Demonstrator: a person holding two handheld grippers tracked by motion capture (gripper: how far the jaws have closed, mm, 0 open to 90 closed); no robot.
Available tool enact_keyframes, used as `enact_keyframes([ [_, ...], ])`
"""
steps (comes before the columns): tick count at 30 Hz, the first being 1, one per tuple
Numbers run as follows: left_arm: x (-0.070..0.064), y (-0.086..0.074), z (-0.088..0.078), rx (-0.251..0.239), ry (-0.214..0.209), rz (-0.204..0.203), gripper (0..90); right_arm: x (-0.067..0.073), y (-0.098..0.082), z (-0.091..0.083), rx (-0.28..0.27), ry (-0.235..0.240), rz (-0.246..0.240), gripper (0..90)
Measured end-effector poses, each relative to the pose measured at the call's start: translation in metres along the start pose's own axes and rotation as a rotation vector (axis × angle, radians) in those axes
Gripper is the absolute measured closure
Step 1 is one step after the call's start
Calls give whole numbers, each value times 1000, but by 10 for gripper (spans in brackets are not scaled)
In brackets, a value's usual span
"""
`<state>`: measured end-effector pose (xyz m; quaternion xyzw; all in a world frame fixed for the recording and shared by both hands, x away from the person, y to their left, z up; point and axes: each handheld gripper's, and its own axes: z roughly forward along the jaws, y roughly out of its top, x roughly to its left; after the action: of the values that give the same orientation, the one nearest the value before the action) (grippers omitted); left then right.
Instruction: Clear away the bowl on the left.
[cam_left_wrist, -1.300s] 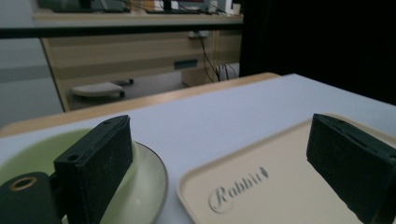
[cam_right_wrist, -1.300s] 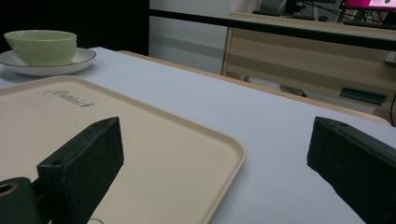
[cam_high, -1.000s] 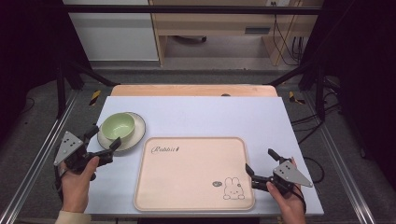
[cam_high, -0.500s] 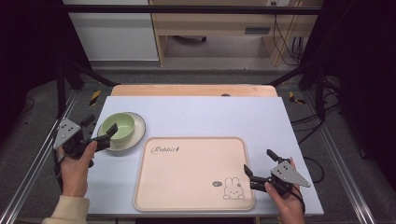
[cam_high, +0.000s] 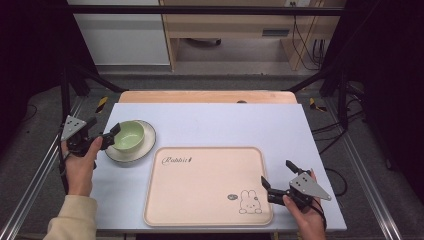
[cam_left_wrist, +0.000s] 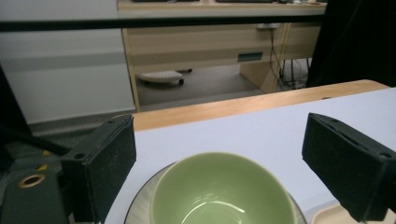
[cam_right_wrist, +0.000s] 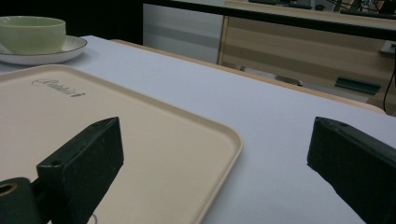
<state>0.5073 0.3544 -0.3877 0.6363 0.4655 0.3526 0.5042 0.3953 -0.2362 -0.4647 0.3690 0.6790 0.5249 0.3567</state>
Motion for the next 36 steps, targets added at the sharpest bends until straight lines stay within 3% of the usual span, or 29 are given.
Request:
enact_keyframes([
  [4,7,-8,5,52,41,-17,105,2,1,0,-2,8,-3,38],
  [14,10,-26,12,144,84,-27,127,2,1,1,-1,15,-6,38],
  [17,13,-29,13,169,95,-40,177,2,1,1,1,19,-5,37],
  [20,16,-34,16,200,78,-61,244,2,1,2,5,22,-5,36],
  [22,18,-37,18,217,93,-65,283,3,1,2,7,23,-2,36],
  [25,19,-40,21,236,73,-93,332,3,0,2,8,23,-2,36],
  [32,20,-39,25,269,97,-85,386,2,0,2,9,26,2,35],
  [36,19,-40,35,340,100,-51,417,3,0,4,11,35,5,35],
])
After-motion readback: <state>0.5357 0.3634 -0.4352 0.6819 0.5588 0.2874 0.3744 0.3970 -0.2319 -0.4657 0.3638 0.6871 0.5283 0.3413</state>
